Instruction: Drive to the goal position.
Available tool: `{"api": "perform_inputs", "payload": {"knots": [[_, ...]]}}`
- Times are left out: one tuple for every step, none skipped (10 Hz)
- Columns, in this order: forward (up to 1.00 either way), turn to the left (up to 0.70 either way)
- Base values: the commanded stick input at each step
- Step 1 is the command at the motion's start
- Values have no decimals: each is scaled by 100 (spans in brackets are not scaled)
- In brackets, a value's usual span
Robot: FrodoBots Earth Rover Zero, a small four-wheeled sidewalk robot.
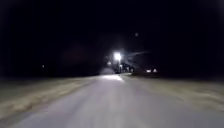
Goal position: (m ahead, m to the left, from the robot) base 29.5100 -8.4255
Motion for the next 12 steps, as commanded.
{"api": "perform_inputs", "payload": {"knots": [[100,8],[100,5],[100,3],[100,4],[100,7],[100,8],[100,10],[100,6],[100,5],[100,5],[100,4],[100,6]]}}
